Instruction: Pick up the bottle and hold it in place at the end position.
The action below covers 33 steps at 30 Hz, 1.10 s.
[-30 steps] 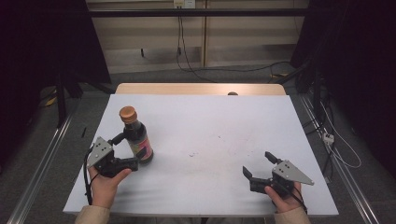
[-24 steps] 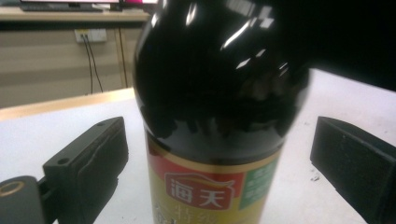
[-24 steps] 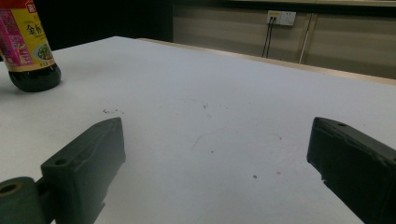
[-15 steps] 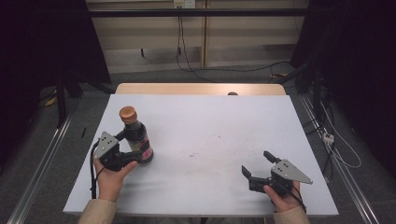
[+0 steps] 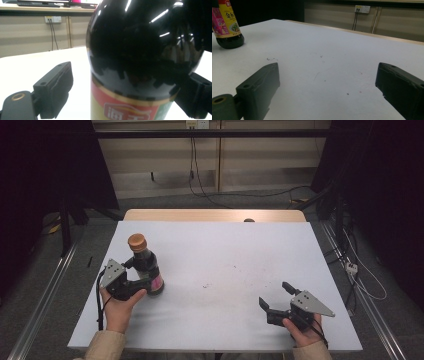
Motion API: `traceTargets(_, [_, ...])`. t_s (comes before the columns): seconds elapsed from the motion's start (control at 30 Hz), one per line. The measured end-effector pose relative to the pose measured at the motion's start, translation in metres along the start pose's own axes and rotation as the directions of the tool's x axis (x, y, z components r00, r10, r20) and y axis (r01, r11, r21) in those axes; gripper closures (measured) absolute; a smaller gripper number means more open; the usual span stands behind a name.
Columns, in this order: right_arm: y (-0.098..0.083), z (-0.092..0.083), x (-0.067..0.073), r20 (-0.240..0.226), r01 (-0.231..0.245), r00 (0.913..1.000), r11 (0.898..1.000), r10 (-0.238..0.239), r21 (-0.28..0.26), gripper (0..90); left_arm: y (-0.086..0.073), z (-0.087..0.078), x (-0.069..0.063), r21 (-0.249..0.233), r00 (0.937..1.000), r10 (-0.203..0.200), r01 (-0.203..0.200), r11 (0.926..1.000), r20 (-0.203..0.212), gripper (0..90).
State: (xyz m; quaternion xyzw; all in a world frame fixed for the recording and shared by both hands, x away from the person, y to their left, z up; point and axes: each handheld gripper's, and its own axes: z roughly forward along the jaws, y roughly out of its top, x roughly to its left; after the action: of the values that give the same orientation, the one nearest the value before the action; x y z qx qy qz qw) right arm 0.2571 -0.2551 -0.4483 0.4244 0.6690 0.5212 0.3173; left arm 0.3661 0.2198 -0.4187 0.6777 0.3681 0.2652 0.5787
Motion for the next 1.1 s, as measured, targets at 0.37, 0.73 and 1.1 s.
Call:
traceTargets(0.37, [0.0005,0.0000,0.0001,-0.005,0.005,1.0000,1.000,-0.005,0.001,5.3,0.0033,0.0012,-0.0060,0.016,0.9982,0.057,-0.057,0.9982,0.021,29.5])
traceTargets(0.73, [0.0008,0.0001,-0.0005,-0.013,-0.004,0.9999,1.000,0.004,0.002,6.1,0.0034,0.0010,-0.0063,0.016,0.9985,0.052,-0.052,0.9985,0.018,30.2])
traceTargets(1.1, [0.0011,-0.0002,-0.0018,-0.012,-0.004,0.9999,1.000,0.004,0.001,6.2,0.0089,0.0007,-0.0077,0.053,0.9983,0.057,-0.057,0.9969,0.011,31.4])
